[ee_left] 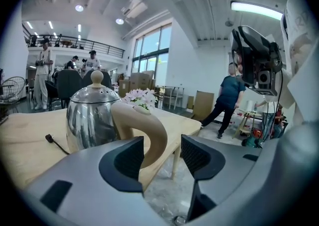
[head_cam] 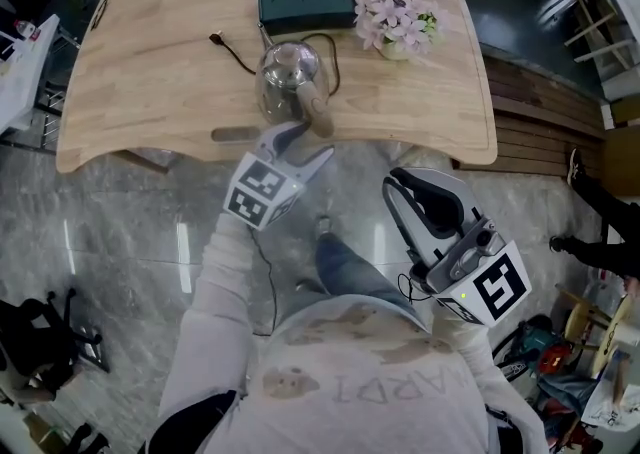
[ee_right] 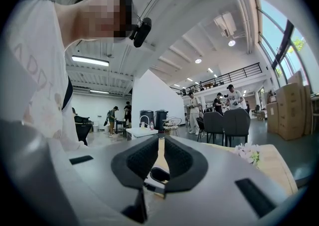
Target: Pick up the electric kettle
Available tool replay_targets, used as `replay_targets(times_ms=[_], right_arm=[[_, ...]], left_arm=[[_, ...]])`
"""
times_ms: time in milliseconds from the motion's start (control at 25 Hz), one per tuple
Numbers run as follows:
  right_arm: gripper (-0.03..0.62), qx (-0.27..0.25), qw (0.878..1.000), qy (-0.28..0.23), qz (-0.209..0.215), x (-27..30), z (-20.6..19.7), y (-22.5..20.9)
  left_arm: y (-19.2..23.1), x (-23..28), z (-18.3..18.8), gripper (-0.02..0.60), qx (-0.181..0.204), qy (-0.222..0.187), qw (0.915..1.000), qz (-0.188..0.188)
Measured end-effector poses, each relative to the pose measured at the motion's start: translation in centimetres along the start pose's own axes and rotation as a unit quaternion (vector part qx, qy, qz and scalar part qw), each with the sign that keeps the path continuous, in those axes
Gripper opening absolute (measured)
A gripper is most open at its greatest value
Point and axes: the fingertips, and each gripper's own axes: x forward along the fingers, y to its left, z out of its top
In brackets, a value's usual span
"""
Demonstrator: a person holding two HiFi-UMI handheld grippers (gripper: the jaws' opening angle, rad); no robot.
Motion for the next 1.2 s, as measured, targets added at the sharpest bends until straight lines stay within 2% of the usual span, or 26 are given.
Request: replay_targets(times_ms=[760, 1200], right_arm=[[0.043, 0.003, 1.000, 0.012, -0.011, 0.1, -0.8, -1.9], [0.043, 0.005, 1.000, 0.018, -0.018, 0.4, -1.0, -2.6]], left_arm=[[-0.1, 3.1, -0.7, 0.216, 0.012, 0.027, 0.9991, -0.031], [0.2, 4.5, -0.7, 0.216, 0.015, 0.024, 0.9986, -0.044]])
